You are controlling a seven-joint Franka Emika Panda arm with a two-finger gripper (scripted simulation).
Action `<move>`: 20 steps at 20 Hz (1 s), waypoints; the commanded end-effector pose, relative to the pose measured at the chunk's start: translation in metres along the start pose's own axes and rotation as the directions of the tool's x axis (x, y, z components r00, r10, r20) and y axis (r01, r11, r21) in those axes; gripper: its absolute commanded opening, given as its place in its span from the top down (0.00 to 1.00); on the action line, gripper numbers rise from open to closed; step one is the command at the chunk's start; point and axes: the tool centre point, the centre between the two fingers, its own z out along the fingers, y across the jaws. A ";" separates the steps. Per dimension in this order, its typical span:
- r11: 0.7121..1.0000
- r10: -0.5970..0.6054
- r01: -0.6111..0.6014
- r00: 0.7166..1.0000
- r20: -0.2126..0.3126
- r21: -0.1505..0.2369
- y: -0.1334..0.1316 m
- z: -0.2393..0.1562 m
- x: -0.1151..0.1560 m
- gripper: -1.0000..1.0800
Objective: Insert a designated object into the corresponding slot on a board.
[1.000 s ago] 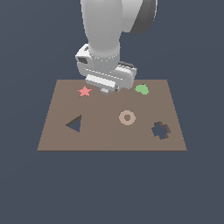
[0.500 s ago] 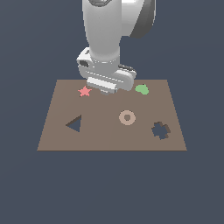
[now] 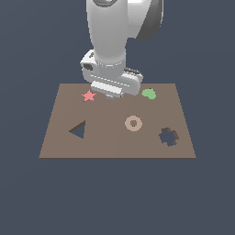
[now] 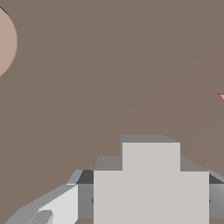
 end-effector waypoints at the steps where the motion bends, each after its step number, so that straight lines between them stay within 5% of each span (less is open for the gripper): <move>1: 1.000 -0.008 0.008 1.000 -0.001 0.000 0.000 0.000 0.002 1.00; 13: 0.982 -0.190 0.190 0.982 -0.001 0.000 -0.004 -0.001 0.029 1.00; 20: 0.917 -0.399 0.399 0.917 -0.001 -0.001 -0.015 -0.002 0.059 1.00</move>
